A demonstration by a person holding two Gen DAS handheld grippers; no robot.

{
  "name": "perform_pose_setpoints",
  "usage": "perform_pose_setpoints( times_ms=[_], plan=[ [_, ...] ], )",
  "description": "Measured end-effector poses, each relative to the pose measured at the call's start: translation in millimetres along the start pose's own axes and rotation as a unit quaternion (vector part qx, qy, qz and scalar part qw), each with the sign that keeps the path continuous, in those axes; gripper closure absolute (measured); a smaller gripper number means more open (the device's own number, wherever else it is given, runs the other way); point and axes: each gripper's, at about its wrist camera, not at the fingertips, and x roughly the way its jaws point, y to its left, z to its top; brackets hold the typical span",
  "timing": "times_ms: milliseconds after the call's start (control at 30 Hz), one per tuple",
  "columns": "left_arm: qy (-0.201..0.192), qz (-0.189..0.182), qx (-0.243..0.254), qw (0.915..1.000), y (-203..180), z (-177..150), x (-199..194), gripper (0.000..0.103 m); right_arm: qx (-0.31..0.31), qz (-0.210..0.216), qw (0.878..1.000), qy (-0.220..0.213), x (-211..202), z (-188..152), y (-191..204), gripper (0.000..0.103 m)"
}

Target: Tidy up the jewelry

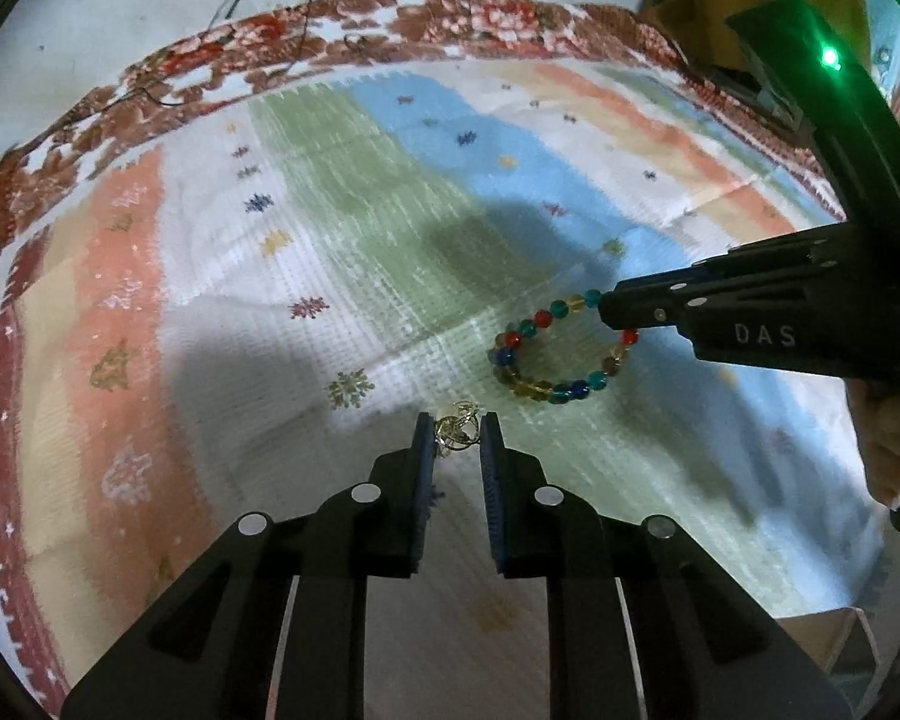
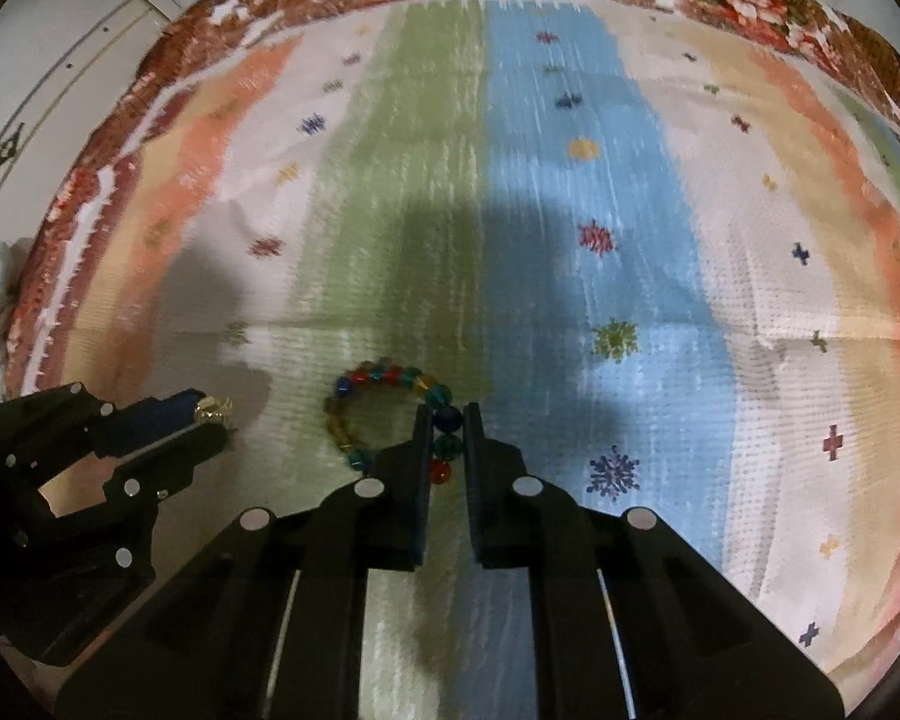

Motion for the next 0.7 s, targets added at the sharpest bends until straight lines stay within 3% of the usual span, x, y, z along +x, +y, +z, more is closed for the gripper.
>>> perform_pose_setpoints(
  times_ms=[300,700],
  plan=[
    [-0.016,0.012,-0.021,0.9996,-3,-6,-32,0.088,-0.014,0.004,1.000,-0.028,-35,-16,8,0.092],
    [-0.039,-0.005,-0.031,0.9988,-27,-28,-71,0.088,-0.040,0.025,0.997,-0.067,-88,-41,30,0.092]
  ],
)
